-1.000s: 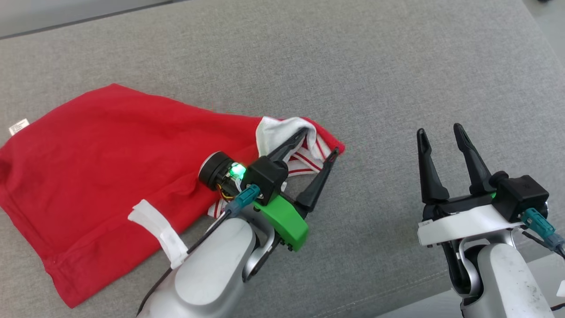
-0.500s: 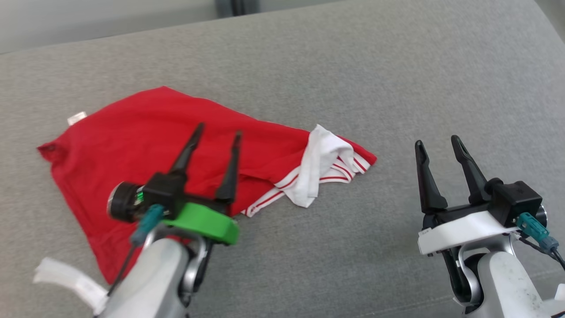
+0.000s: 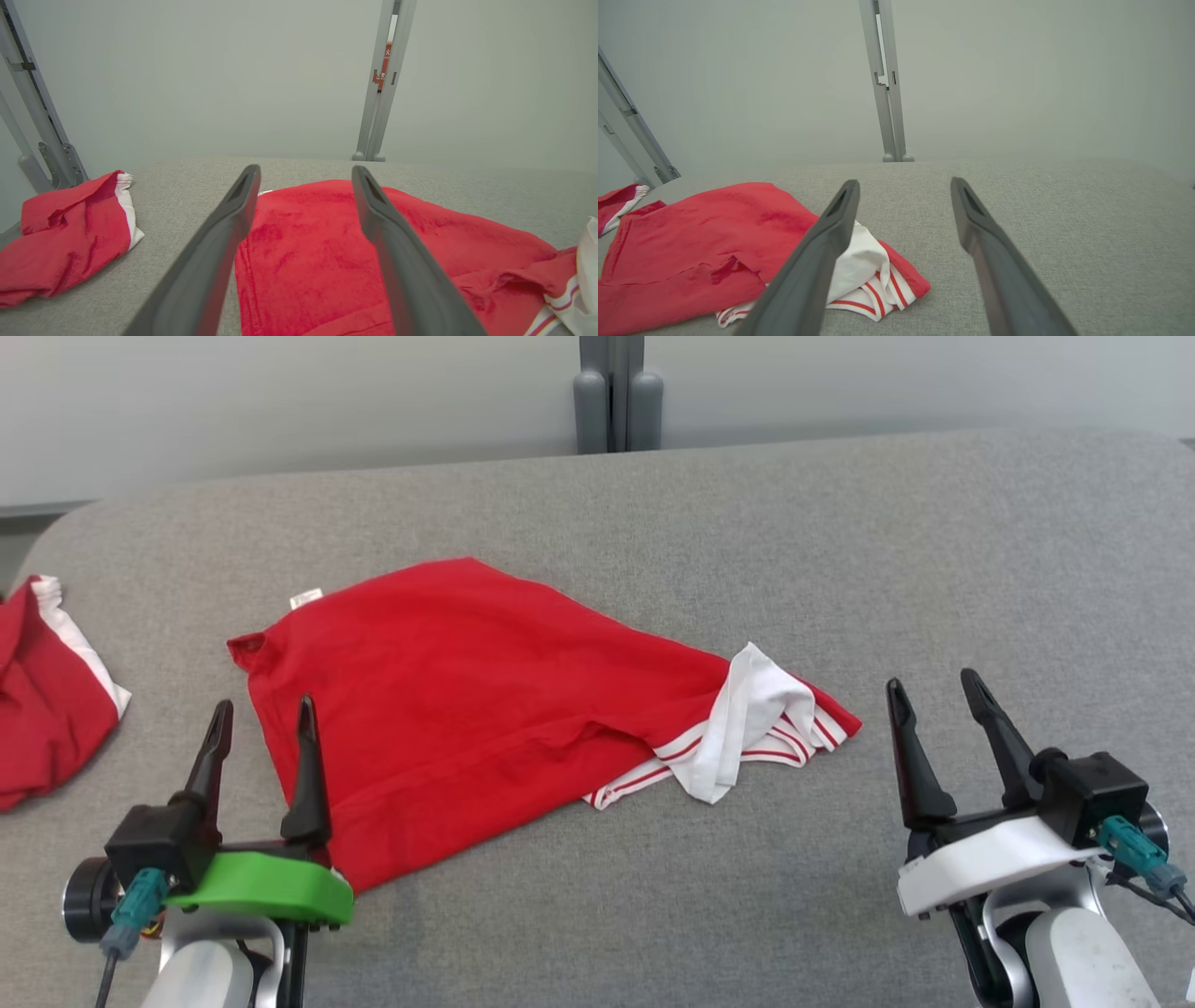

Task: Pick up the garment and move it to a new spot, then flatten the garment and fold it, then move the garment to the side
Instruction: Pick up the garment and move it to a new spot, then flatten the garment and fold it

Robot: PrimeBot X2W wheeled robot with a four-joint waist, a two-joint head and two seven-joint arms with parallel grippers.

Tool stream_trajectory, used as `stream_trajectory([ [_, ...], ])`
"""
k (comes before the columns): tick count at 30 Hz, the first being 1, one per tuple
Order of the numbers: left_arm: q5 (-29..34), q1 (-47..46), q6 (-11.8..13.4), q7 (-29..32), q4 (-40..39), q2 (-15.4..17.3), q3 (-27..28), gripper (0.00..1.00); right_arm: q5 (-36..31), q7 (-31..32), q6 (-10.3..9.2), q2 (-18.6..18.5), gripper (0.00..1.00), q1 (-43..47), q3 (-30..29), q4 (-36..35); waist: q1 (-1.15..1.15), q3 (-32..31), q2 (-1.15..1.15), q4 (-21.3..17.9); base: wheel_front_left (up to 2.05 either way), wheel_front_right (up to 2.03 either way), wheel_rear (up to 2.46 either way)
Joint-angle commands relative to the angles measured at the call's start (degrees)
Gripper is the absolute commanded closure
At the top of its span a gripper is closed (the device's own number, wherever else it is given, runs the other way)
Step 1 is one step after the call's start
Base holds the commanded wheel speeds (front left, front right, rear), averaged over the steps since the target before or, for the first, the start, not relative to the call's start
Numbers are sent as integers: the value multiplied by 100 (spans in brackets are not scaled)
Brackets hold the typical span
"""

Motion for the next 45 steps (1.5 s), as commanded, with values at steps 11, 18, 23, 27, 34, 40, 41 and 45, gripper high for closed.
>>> stream_trajectory([
  [11,198,603,23,55,-61,28,-227,0,63,152,1,15,0,505,-83,-160,0,-425,0,6,0,0,0],
  [18,125,509,-85,43,110,68,-204,0,64,188,1,-3,0,469,-89,-222,0,-395,0,-9,0,0,0],
  [23,120,456,-106,34,188,58,-213,0,59,189,1,-2,0,438,-106,-229,0,-370,0,-19,0,0,0],
  [27,110,421,-104,27,229,48,-204,0,51,190,1,0,0,419,-107,-233,0,-358,0,-19,0,0,0],
  [34,154,345,-83,88,254,95,-237,0,79,190,1,11,0,377,-108,-273,0,-265,0,-6,0,0,0],
  [40,-145,-92,-386,834,662,159,-338,0,10,275,1,7,0,207,-29,-383,0,203,0,69,0,0,0],
  [41,-267,-166,-458,1011,821,142,-347,0,-6,292,1,-5,0,189,-18,-374,0,287,0,73,0,0,0],
  [45,-605,-346,-645,1393,1353,109,-274,0,-2,274,1,-35,0,90,26,-301,0,507,0,76,0,0,0],
])
